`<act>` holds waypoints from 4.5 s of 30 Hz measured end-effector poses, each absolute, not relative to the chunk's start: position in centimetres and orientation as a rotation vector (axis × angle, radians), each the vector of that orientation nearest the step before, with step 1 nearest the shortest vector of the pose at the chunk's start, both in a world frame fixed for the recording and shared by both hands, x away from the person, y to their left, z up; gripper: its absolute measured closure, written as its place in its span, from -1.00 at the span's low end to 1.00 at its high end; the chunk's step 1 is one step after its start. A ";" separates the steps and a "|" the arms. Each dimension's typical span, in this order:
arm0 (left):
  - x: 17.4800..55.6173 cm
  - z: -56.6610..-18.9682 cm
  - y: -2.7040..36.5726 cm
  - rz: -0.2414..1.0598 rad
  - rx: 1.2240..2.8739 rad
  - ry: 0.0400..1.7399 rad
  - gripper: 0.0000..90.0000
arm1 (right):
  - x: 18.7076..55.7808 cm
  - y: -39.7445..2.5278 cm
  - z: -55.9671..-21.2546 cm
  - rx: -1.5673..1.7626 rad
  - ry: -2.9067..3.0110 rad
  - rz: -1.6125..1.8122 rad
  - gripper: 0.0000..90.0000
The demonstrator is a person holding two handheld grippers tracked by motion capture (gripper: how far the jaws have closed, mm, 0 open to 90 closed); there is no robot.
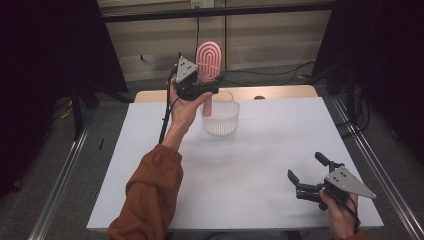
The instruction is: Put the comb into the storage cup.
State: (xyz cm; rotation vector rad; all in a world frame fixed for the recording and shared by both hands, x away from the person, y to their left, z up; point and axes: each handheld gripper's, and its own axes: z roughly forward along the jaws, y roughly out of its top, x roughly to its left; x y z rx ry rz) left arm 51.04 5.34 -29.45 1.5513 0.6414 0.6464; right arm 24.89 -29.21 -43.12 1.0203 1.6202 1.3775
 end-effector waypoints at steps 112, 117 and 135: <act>51.1 -36.8 7.1 0.538 1.670 0.783 -0.59 | 24.7 -29.2 -43.2 1.012 1.634 1.364 -1.00; 51.2 -36.8 7.8 0.492 1.668 0.805 -0.57 | 24.8 -29.1 -43.2 1.011 1.633 1.366 -1.00; 50.5 -37.3 7.8 0.420 1.649 0.756 -0.51 | 24.8 -29.1 -43.2 1.013 1.632 1.368 -1.00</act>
